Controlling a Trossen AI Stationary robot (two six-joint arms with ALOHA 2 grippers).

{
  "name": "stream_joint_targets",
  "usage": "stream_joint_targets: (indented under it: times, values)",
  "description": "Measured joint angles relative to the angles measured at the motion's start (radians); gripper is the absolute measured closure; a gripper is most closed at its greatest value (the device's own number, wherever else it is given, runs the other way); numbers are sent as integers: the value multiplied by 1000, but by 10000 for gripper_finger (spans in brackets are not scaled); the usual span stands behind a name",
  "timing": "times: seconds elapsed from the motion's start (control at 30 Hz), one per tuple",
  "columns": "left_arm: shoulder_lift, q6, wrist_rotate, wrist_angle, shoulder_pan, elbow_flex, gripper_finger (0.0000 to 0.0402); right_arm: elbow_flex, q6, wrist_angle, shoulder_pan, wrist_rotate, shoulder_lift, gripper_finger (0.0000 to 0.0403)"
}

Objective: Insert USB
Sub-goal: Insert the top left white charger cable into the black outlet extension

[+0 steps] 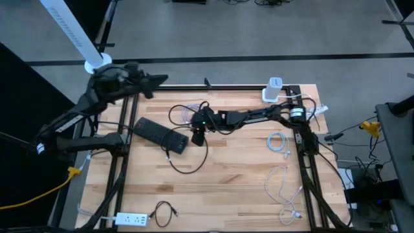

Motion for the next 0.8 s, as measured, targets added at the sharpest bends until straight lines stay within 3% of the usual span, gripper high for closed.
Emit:
stream_joint_targets:
  times: [0.37,0.57,0.8]
  values:
    - [-157,-7,-33,-173,0,0,401,152,-52,46,-31,11,186,280]
    - [-174,-8,-72,-289,0,-1,401,195,-51,40,-57,14,221,307]
    - [-171,19,-78,-308,0,-2,401,195,-45,8,-68,8,238,349]
